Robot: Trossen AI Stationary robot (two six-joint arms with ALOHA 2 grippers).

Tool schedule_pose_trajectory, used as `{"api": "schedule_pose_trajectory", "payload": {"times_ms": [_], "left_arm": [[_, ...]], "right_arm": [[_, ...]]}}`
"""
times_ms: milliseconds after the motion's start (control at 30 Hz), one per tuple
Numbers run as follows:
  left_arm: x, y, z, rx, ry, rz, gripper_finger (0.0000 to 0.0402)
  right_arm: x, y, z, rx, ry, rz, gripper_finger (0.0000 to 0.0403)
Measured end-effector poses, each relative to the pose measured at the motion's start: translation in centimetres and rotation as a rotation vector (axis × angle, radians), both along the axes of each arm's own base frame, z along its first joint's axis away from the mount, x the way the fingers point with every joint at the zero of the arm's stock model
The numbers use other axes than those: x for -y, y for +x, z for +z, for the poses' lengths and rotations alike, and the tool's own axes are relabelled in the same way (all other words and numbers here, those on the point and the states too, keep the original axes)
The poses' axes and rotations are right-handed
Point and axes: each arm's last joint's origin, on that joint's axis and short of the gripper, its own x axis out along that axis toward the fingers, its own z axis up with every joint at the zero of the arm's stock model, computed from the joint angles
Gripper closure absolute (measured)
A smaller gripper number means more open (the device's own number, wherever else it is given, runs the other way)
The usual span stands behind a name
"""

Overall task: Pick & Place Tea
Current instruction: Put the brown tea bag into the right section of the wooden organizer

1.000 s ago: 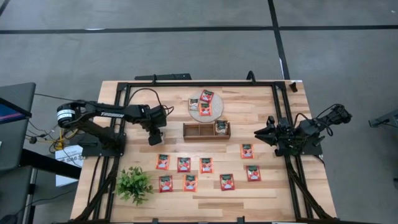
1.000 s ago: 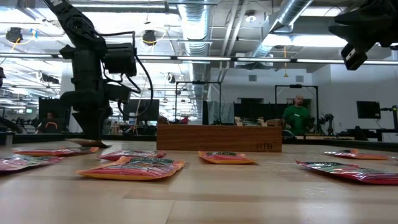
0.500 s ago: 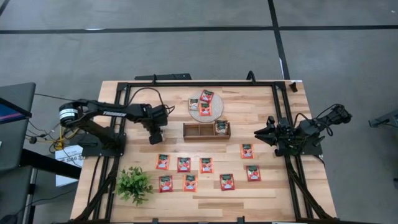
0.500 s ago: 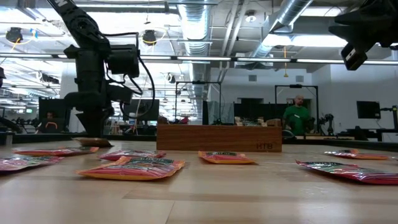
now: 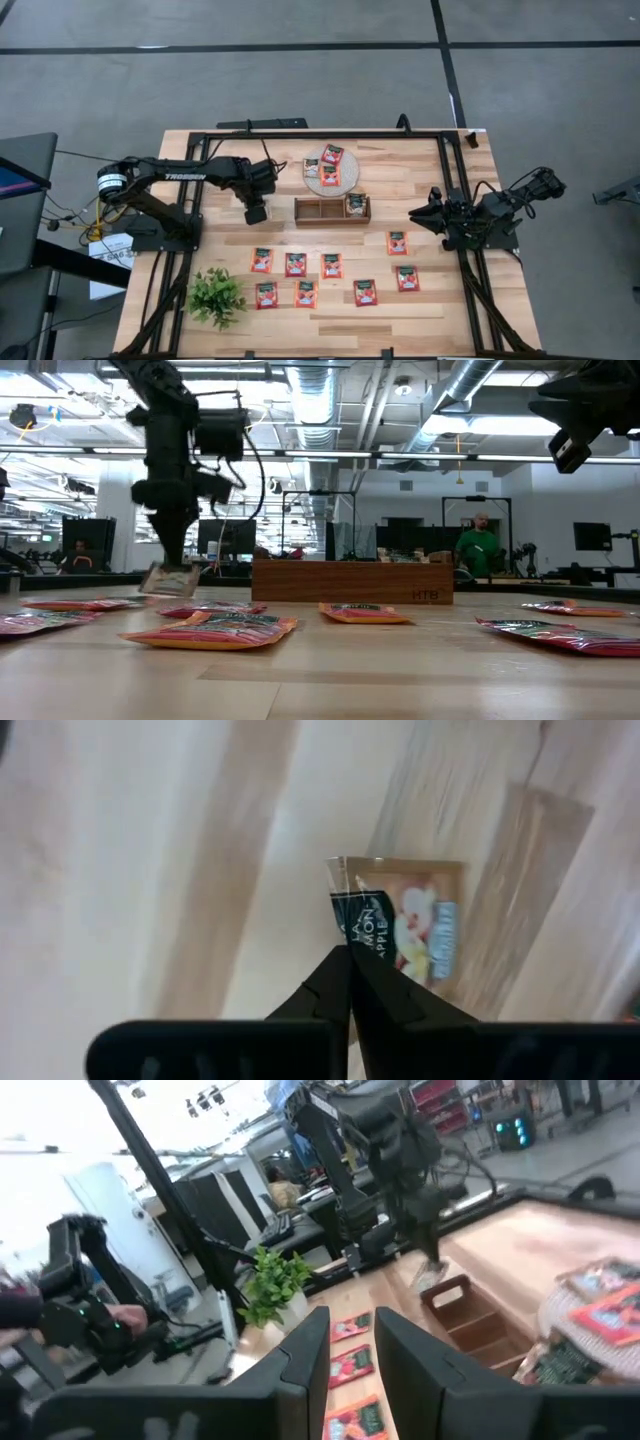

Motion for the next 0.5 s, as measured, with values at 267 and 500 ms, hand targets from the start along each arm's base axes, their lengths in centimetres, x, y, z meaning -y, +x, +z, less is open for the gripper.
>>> {"api": "schedule_pose_trajectory", "payload": {"times_ms": [267,500], "left_arm": [[-0.7,1.5,6.2,0.036,0.096,-0.036,0.0401],[-0.4,3.0,12.2,0.205,0.196,-0.081,0.0401]], "right_arm": [[0.1,0.0,0.1,0.002,0.215,-0.018,0.0326],[0.7,-0.1,1.0,0.105,0.291,-0.210,0.0326]]}}
